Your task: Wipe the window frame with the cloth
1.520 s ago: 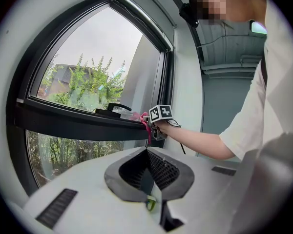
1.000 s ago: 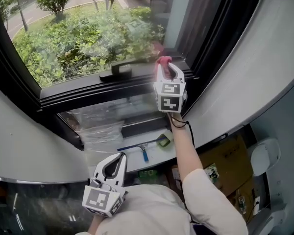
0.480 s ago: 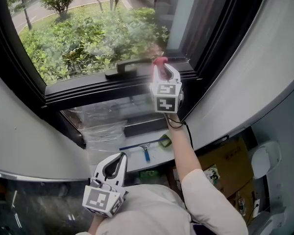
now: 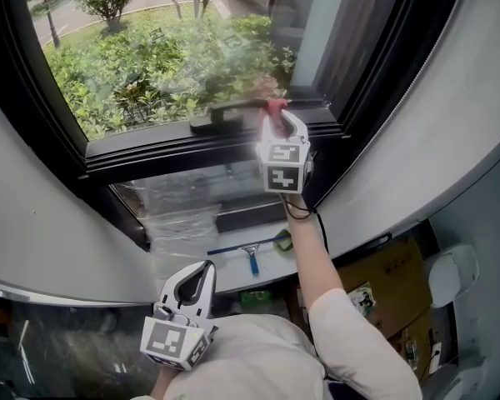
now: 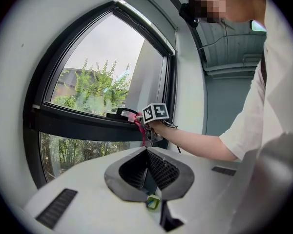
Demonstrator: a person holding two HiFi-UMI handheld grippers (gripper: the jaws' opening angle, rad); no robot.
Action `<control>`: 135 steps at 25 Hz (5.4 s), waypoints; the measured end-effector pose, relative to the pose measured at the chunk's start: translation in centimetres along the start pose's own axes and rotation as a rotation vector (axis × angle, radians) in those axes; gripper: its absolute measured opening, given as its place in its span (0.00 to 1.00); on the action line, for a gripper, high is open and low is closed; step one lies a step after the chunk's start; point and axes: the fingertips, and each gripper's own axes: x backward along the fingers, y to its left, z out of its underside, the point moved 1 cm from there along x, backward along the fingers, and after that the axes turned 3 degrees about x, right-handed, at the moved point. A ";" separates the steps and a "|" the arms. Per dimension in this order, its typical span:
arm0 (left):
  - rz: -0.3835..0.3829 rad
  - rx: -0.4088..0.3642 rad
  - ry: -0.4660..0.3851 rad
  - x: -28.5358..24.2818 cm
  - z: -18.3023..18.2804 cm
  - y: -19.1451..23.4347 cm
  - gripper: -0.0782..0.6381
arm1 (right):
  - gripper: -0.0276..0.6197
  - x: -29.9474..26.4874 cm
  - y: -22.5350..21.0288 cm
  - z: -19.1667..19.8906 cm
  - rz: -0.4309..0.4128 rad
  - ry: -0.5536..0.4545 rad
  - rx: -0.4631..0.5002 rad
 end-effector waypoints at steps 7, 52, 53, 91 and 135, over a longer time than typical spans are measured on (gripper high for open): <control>-0.004 0.006 0.003 0.5 0.0 0.6 0.12 | 0.18 -0.1 0.6 -0.2 0.006 0.003 -0.008; 0.017 0.000 -0.003 -0.8 -0.3 0.7 0.12 | 0.18 1.1 5.3 -1.5 -0.109 -0.097 0.048; 0.015 -0.001 -0.004 -0.9 -0.3 0.7 0.12 | 0.18 1.1 5.2 -1.6 -0.121 -0.106 0.051; -0.013 -0.032 -0.004 -3.9 -0.5 -1.3 0.12 | 0.18 2.7 -13.8 6.2 0.094 -0.178 -0.056; 0.028 -0.021 -0.003 -4.9 -0.1 -1.7 0.12 | 0.18 2.6 -8.8 4.9 0.078 -0.182 -0.087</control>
